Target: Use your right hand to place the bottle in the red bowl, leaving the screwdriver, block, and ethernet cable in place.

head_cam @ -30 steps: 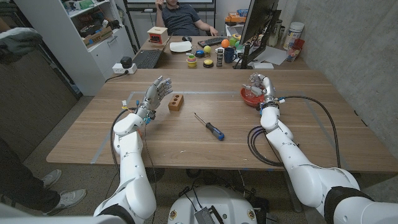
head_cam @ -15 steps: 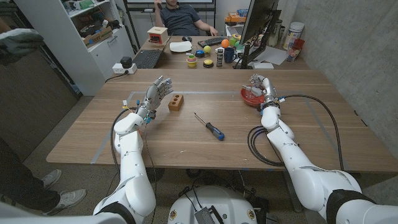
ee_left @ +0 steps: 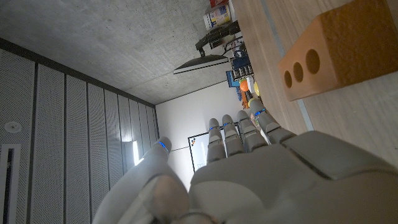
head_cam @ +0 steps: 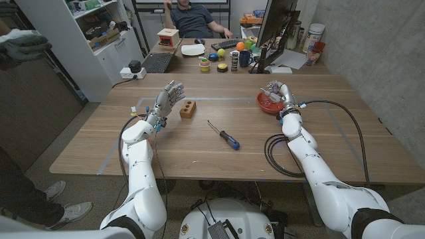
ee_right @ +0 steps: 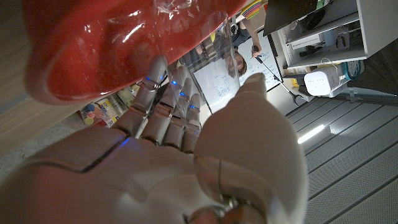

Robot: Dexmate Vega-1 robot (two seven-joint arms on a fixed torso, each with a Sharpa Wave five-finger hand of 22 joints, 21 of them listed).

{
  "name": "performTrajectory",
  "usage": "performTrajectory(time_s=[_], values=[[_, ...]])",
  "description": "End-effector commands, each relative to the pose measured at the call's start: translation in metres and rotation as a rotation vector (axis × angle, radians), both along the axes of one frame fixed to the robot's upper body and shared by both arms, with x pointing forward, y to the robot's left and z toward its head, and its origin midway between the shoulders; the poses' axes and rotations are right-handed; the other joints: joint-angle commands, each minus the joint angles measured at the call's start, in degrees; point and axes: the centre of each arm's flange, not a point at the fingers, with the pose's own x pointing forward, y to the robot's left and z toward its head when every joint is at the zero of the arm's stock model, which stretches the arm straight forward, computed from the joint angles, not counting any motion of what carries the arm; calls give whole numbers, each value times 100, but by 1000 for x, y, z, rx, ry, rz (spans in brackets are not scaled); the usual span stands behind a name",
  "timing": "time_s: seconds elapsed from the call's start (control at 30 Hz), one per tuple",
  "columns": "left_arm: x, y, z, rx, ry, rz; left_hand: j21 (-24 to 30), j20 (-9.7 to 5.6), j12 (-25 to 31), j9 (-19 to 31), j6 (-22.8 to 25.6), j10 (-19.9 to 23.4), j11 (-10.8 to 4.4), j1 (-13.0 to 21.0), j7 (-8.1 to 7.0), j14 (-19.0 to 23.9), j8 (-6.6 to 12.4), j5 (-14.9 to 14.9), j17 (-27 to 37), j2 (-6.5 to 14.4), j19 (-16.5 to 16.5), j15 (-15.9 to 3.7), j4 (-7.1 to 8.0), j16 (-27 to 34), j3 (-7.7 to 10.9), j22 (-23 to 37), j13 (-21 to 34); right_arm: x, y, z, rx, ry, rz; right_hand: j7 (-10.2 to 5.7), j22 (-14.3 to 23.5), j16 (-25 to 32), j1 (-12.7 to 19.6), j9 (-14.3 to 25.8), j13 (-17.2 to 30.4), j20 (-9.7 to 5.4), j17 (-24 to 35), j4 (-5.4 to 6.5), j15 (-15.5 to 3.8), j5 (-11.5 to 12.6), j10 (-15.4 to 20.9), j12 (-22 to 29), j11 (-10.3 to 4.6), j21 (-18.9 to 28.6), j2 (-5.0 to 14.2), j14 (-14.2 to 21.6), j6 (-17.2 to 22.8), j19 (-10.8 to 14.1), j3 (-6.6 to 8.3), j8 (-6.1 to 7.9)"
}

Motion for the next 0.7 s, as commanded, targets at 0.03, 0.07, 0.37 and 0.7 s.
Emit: performTrajectory(time_s=[0.03,0.07,0.37,0.7], values=[[-1,-1,-1,3,0,-5,-20,-18,36,31,32,27,20,18,35,43,21,41,9,-50,29,39,-17,2,-23,15,21,-2,-2,3,-32,29,17,-5,-123,-14,-164,-17,-21,427,-94,51,-61,72,-204,-91,35,-230,-186,-412,-124,-254,-134,-54],[0,-1,-1,-1,-2,-5,-21,-17,35,31,35,24,20,19,36,44,21,41,8,-51,30,38,-18,2,-24,15,21,-3,-1,3,-35,27,6,-6,-133,-6,-176,-17,-25,515,-111,56,-48,82,-239,-107,37,-286,-180,-469,-150,-329,-143,-63],[2,0,0,2,-1,-4,-34,-22,37,30,32,33,9,27,35,59,20,47,7,-56,39,30,-24,6,-33,15,21,-2,-1,4,-46,32,10,-48,-146,35,-320,-25,-34,1034,-204,115,99,122,-413,-184,50,-612,-157,-776,-270,-726,-230,-105],[2,1,0,0,-2,-5,-55,-27,41,30,25,49,14,36,34,62,17,54,6,-67,48,26,-33,4,-52,15,21,-3,0,11,-64,29,33,19,-148,25,-671,-22,-27,1143,-314,225,256,156,-768,-323,122,-934,-290,-1194,-606,-919,-465,-229]])
